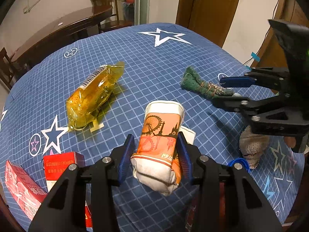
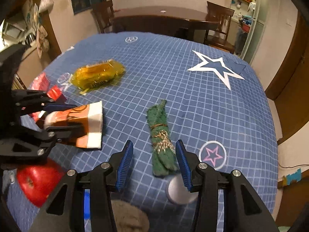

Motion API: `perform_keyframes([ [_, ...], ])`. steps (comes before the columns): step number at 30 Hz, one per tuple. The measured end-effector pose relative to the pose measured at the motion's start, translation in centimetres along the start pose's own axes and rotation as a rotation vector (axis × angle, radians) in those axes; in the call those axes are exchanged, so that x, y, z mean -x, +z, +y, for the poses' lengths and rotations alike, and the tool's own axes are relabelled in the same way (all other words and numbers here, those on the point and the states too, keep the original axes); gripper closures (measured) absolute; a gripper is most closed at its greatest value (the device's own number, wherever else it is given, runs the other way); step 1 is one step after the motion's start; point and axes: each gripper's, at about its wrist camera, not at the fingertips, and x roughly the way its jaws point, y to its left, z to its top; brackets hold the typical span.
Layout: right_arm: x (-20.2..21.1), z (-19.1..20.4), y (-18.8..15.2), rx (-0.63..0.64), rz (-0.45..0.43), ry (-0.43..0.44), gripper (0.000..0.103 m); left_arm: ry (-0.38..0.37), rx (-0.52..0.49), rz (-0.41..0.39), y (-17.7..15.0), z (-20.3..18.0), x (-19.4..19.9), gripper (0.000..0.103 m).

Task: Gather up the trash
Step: 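Grasp the green cloth bundle with the right tool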

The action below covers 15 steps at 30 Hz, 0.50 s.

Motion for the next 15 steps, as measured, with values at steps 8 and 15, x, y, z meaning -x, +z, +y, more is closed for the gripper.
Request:
perform_keyframes([
  [8,-1.8,0.6,-0.2,0.001,0.012,-0.063,0.074,0.009,0.016,-0.024,-0.1,-0.3,-0.3,0.059],
  [15,1.4,0.6,-1.5,-0.049,-0.122,-0.098,0.085,0.067,0.055,-0.092,-1.0,-0.3,0.5,0.062],
])
